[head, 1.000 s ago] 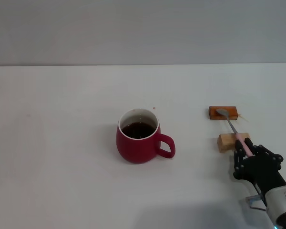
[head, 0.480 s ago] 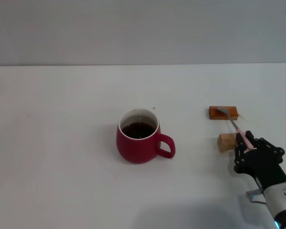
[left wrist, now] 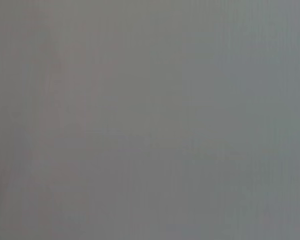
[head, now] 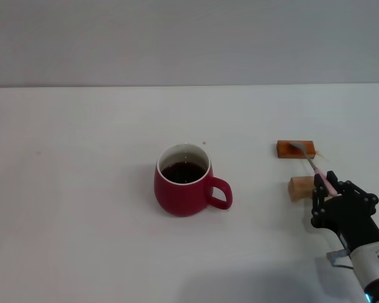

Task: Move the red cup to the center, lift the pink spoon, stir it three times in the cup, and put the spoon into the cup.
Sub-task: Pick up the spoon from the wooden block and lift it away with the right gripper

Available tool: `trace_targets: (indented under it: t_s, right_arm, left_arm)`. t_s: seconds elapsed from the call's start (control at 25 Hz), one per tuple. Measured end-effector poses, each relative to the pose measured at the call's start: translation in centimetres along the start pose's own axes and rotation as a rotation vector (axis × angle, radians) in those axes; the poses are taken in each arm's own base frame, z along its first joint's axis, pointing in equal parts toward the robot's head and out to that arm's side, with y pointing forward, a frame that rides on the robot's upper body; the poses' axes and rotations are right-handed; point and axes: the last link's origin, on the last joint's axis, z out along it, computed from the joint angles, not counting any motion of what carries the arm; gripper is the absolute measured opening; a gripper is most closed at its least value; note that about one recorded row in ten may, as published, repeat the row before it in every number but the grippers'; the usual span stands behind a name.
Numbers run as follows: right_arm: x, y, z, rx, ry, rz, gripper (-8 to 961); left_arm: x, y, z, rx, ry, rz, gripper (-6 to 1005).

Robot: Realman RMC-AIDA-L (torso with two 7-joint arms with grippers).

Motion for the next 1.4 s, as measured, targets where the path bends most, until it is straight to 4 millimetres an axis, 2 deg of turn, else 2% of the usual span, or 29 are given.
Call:
trace_targets:
  t_s: [0.72,1.4]
  right_arm:
    - [-0.2,0.1,0.1,0.003,-0.007,-0.011,155]
    - [-1.3,0.0,0.6,0.022,-0.043,-0.039,153]
  left_arm:
    - [0.0,0.1,0.1,-0.002,-0.001,-0.001,827]
    - [-0.1,0.3,0.0,-0.005,-0.005,-0.003,827]
